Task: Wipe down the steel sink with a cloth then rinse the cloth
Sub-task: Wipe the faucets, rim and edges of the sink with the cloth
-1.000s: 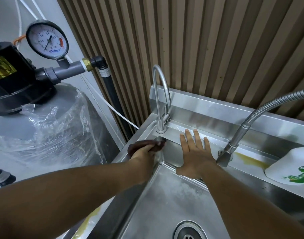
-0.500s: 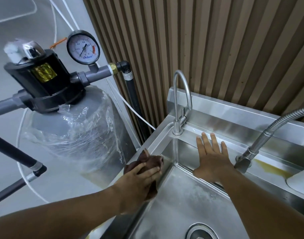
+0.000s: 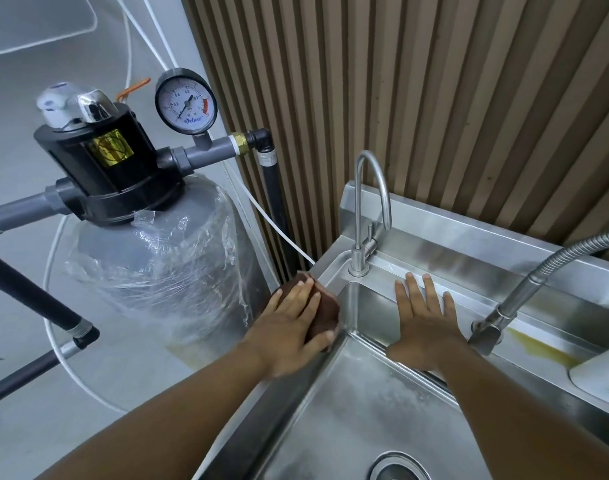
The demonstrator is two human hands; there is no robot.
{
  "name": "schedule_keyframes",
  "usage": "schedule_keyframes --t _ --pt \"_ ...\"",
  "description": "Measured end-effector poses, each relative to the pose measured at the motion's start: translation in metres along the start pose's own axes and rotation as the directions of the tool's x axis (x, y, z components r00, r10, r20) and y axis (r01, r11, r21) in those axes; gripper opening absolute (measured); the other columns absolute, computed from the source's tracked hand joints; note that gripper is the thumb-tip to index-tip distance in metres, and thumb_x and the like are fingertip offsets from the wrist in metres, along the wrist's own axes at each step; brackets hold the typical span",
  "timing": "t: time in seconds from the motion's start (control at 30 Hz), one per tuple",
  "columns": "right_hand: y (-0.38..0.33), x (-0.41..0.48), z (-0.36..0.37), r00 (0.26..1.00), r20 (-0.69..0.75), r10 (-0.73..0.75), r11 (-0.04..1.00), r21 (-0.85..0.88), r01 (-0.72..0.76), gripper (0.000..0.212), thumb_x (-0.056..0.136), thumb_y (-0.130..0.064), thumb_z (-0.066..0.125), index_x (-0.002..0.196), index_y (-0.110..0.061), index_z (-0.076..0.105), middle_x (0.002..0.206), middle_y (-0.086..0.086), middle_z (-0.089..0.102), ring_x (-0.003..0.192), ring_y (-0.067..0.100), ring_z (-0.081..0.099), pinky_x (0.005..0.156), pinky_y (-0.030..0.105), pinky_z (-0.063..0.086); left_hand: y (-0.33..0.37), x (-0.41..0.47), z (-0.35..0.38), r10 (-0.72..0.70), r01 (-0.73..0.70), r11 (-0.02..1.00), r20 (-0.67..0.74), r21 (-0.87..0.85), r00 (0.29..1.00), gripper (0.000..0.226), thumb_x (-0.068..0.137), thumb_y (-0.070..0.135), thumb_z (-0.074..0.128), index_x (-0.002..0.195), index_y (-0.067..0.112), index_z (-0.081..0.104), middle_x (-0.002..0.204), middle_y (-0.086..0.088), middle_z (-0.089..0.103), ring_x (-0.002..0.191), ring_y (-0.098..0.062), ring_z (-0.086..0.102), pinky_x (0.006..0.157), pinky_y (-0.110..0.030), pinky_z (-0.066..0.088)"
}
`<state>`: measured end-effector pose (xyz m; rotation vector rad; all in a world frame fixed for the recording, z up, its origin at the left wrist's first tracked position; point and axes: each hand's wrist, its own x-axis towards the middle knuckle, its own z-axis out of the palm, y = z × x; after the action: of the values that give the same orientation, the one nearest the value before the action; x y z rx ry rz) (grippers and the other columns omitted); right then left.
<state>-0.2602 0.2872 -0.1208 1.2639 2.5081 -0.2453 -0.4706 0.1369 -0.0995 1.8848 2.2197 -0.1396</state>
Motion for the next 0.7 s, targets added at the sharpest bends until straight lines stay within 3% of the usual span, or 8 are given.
schedule_keyframes --t 0.1,0.2,0.33,0.47,0.6,0.7 --pt "0.001 0.001 0.001 1.0 -0.013 -0.003 1.0 -0.012 0.003 0.114 0.08 -0.058 0.055 0.156 -0.022 -0.022 0.161 0.002 -0.035 0.146 0.03 -0.035 0.121 0.053 -0.011 -0.001 0.019 -0.003 -0.067 0.07 0.99 0.021 -0.124 0.998 0.072 0.099 0.066 0.008 0.161 0.029 0.005 0.167 0.003 -0.02 0.151 -0.009 -0.021 0.12 -0.038 -0.015" --pt "0.0 0.001 0.002 1.0 -0.009 -0.005 1.0 -0.017 0.005 0.113 0.08 -0.058 0.054 0.157 -0.022 -0.021 0.161 0.002 -0.035 0.146 0.031 -0.035 0.121 0.054 -0.011 -0.002 0.012 0.002 -0.089 0.088 0.993 -0.022 -0.073 0.996 0.059 0.105 0.053 0.014 0.161 0.034 0.008 0.168 0.0 -0.015 0.153 -0.015 -0.017 0.122 -0.04 -0.01" --pt "0.001 0.0 0.0 1.0 -0.012 -0.01 1.0 -0.017 0.01 0.113 0.08 -0.058 0.053 0.156 -0.021 -0.021 0.161 0.003 -0.035 0.146 0.031 -0.035 0.122 0.053 -0.01 -0.006 -0.029 0.015 -0.104 0.105 0.994 -0.014 0.018 0.994 0.073 0.094 0.063 -0.005 0.16 0.031 0.001 0.169 -0.005 -0.009 0.155 -0.023 -0.007 0.123 -0.044 -0.003" --pt "-0.001 -0.001 -0.002 1.0 -0.009 -0.005 1.0 -0.012 0.005 0.113 0.08 -0.056 0.055 0.157 -0.022 -0.021 0.162 0.003 -0.034 0.147 0.031 -0.034 0.122 0.053 -0.009 -0.016 -0.065 0.028 -0.1 0.102 0.992 -0.04 0.073 0.994 0.07 0.103 0.059 0.006 0.155 0.023 0.035 0.162 -0.015 0.029 0.148 -0.033 0.032 0.12 -0.05 0.025" --pt "-0.001 0.0 -0.001 1.0 -0.029 0.007 1.0 -0.025 -0.008 0.115 0.079 -0.057 0.058 0.157 -0.022 -0.019 0.163 0.002 -0.031 0.148 0.03 -0.031 0.123 0.052 -0.008 -0.006 -0.05 0.018 -0.136 0.134 0.988 -0.026 -0.074 0.99 0.078 0.096 0.066 -0.004 0.15 0.026 0.036 0.167 -0.012 0.014 0.154 -0.03 0.012 0.124 -0.049 0.011" --pt "-0.003 0.0 0.003 0.999 -0.048 0.025 0.998 -0.053 -0.028 0.116 0.079 -0.059 0.058 0.158 -0.02 -0.017 0.164 0.003 -0.029 0.15 0.03 -0.028 0.123 0.052 -0.006 -0.001 -0.019 0.01 -0.171 0.167 0.983 -0.045 -0.072 0.984 0.058 0.102 0.058 0.016 0.149 0.024 0.026 0.168 -0.011 0.004 0.154 -0.028 0.004 0.124 -0.049 0.006"
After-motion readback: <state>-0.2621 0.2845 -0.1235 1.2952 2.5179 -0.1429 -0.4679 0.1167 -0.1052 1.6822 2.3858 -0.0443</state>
